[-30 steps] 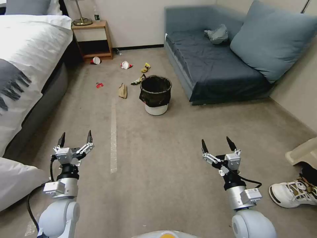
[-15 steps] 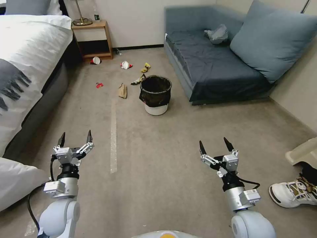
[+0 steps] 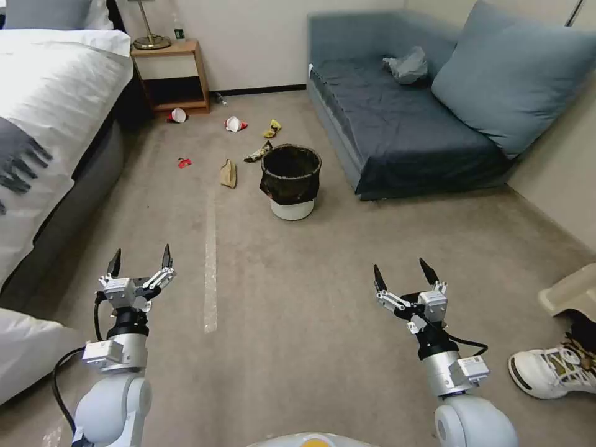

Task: Pick up the trash can from the floor.

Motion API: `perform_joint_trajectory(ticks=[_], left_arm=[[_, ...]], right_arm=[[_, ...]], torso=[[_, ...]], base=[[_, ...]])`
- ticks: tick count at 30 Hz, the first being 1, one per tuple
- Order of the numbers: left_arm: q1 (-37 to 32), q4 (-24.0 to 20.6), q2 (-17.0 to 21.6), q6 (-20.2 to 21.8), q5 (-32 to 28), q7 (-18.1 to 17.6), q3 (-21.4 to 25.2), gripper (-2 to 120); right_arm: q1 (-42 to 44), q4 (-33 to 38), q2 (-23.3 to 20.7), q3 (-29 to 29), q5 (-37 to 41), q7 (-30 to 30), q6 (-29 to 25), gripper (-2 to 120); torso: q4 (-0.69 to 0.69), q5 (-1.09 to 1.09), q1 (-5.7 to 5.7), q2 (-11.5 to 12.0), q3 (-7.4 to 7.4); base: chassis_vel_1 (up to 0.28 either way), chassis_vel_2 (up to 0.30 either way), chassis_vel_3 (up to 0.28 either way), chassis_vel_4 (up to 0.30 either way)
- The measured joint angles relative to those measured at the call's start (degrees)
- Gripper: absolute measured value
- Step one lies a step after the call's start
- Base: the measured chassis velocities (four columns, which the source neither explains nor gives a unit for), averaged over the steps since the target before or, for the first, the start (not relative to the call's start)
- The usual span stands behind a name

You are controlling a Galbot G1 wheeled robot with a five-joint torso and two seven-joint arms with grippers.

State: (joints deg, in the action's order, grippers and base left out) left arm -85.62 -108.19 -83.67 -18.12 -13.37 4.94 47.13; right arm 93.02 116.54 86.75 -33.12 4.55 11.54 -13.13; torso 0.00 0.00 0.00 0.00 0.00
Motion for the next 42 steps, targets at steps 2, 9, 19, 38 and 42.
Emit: perform_joint_trajectory(ticks=[2,9,19,38,42], left_arm=[[0.0,0.0,0.0,0.0,0.0,0.0,0.0,98],[0.5,0.6,-0.1,-0.1,0.0,0.0,-0.2,98],[0.9,0.8,-0.1,-0.1,0.1,-0.1,-0.2,98],[1.4,1.1,0.2,0.0,-0.2,-0.1,-0.4,98],[1.2,1.0,0.3,0.0,-0.2,-0.1,-0.4,98]], right_arm=[[-0.1,-0.1,0.0,0.0,0.0,0.1,0.0,100],[-0.3,-0.6,0.0,-0.1,0.1,0.5,0.1,100],[-0.7,-0.8,0.0,-0.1,0.1,0.6,0.3,100],[-0.9,-0.4,0.3,-0.1,0.0,0.9,0.9,100],[-0.8,-0.2,0.4,0.0,-0.1,1.0,0.9,100]], torso=[[0.01,0.01,0.0,0.0,0.0],[0.0,0.0,-0.01,0.0,0.0],[0.01,0.0,0.0,0.0,0.0],[0.0,0.0,0.0,0.0,0.0],[0.01,0.0,0.0,0.0,0.0]], base=[[-0.115,0.113,0.114,-0.115],[-0.085,0.082,0.081,-0.088],[-0.077,0.081,0.083,-0.077],[-0.075,0.072,0.076,-0.072],[-0.057,0.058,0.069,-0.058]])
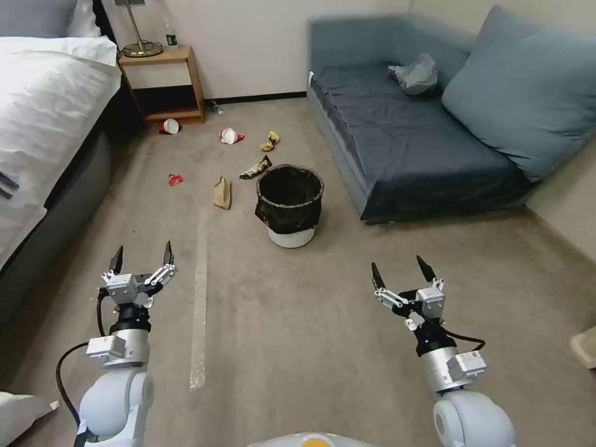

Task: Pick up the trash can from the floor.

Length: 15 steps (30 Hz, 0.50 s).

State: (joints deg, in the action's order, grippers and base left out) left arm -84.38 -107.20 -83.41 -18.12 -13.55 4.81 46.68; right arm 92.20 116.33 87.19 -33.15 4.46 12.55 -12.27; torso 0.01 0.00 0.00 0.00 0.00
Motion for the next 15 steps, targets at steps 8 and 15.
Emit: perform_joint_trajectory(ticks=[8,15], left_arm=[[-0.1,-0.3,0.0,-0.1,0.0,0.0,-0.1,98],[-0.1,-0.6,0.0,-0.1,0.4,0.0,-0.3,98]], right_arm=[[0.1,0.2,0.0,0.0,-0.1,0.0,0.0,100],[0.0,0.3,0.0,-0.1,0.0,0.0,0.1,100]], torso=[[-0.01,0.0,0.0,0.0,0.0],[0.0,0.0,0.0,0.0,0.0]], base=[[-0.06,0.062,0.057,-0.059],[-0.06,0.077,0.067,-0.068]])
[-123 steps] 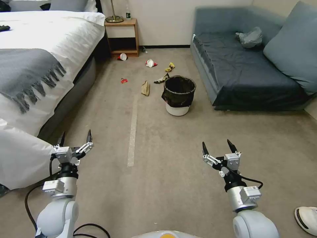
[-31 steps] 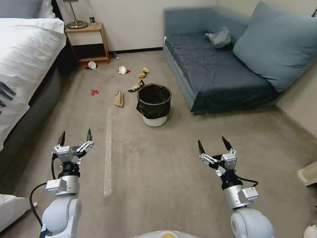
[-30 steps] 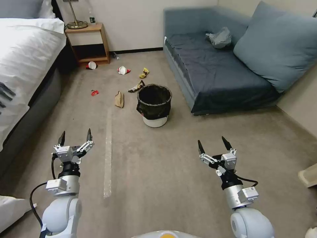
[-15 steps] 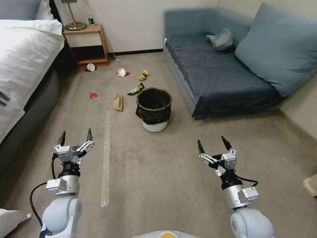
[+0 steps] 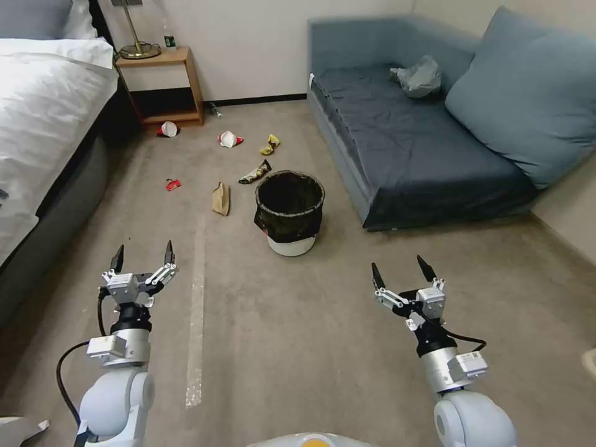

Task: Pick up the trash can from the floor.

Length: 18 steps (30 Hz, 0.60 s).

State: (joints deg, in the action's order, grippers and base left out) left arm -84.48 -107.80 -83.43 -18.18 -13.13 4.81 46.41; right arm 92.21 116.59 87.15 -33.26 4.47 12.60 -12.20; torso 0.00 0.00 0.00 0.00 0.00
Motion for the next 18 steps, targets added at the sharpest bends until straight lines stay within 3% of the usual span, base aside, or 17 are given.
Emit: perform_joint_trajectory(ticks=[18], left_arm=[[0.4,-0.4,0.6,0.2,-0.4,0.1,-0.6,98]], right_arm=[[-0.4,-0.4,0.1,0.0,0.1,0.3,0.0,100]], torso=[[-0.01,0.0,0.0,0.0,0.0]], base=[[-0.08,0.079,0.077,-0.083]])
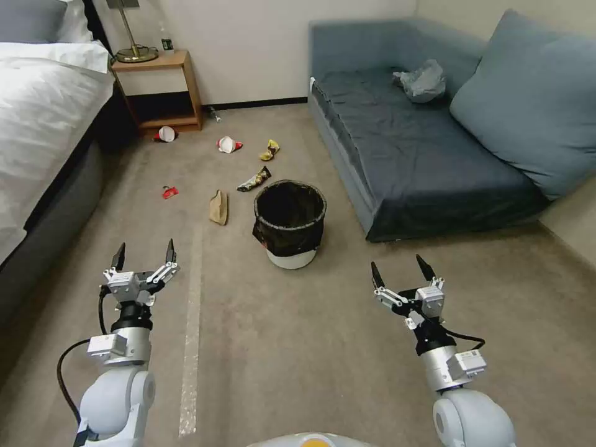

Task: Pick up the trash can from the floor.

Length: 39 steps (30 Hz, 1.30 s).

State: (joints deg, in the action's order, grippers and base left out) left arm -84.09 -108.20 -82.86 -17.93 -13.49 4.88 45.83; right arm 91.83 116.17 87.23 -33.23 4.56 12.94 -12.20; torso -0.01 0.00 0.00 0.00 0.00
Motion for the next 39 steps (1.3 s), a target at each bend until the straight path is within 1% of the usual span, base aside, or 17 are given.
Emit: perform_joint_trajectory(ticks=[17,23,30,32,33,35,36,37,38,39], left_arm=[[0.4,0.2,0.1,0.0,-0.1,0.2,-0.3,98],[0.5,0.5,0.2,-0.3,-1.1,1.1,-0.6,98],[0.4,0.6,1.0,-0.2,-4.0,3.4,-1.7,98],[0.5,0.4,1.6,1.1,-7.3,5.1,-2.4,98],[0.5,0.4,1.6,1.1,-7.3,5.1,-2.4,98],[0.7,0.2,2.4,2.6,-9.5,7.1,-3.1,99],[0.7,0.2,2.4,2.6,-9.5,7.1,-3.1,99],[0.8,0.1,2.7,3.2,-10.1,7.8,-3.4,99],[0.9,0.0,3.2,4.6,-11.4,8.8,-4.1,100],[0.9,0.0,3.2,4.6,-11.4,8.8,-4.1,100]], right_arm=[[-0.1,-0.1,0.1,-0.1,0.1,0.4,-0.1,100],[-0.2,-0.2,0.2,-0.1,0.1,0.5,-0.3,100],[-0.1,-0.4,0.1,-0.2,0.1,0.5,-0.8,100],[-0.1,-0.5,0.1,-0.2,0.1,0.5,-1.3,100],[-0.1,-0.5,0.1,-0.2,0.1,0.5,-1.3,100],[-0.1,-0.5,0.1,-0.2,0.1,0.5,-1.8,100],[-0.1,-0.5,0.1,-0.2,0.1,0.5,-1.8,100],[-0.1,-0.5,0.0,-0.2,0.1,0.5,-1.9,100],[-0.1,-0.6,0.0,-0.2,0.1,0.4,-2.4,100],[-0.1,-0.6,0.0,-0.2,0.1,0.4,-2.4,100]], torso=[[0.01,0.0,0.0,0.0,0.0],[0.01,0.0,0.0,0.0,0.0],[0.01,0.0,0.0,0.0,0.0],[0.01,0.0,0.0,0.0,0.0],[0.01,0.0,0.0,0.0,0.0],[0.01,0.01,0.0,0.0,0.0],[0.01,0.01,0.0,0.0,0.0],[0.01,0.0,0.0,0.0,0.0],[0.0,-0.01,0.0,0.0,0.0],[0.0,-0.01,0.0,0.0,0.0]], base=[[-0.108,0.098,0.098,-0.094],[-0.104,0.098,0.113,-0.122],[-0.113,0.106,0.106,-0.107],[-0.091,0.092,0.094,-0.086],[-0.075,0.085,0.094,-0.082],[-0.091,0.093,0.087,-0.085],[-0.091,0.093,0.084,-0.088],[-0.09,0.084,0.084,-0.088],[-0.073,0.061,0.082,-0.075],[-0.073,0.061,0.082,-0.075]])
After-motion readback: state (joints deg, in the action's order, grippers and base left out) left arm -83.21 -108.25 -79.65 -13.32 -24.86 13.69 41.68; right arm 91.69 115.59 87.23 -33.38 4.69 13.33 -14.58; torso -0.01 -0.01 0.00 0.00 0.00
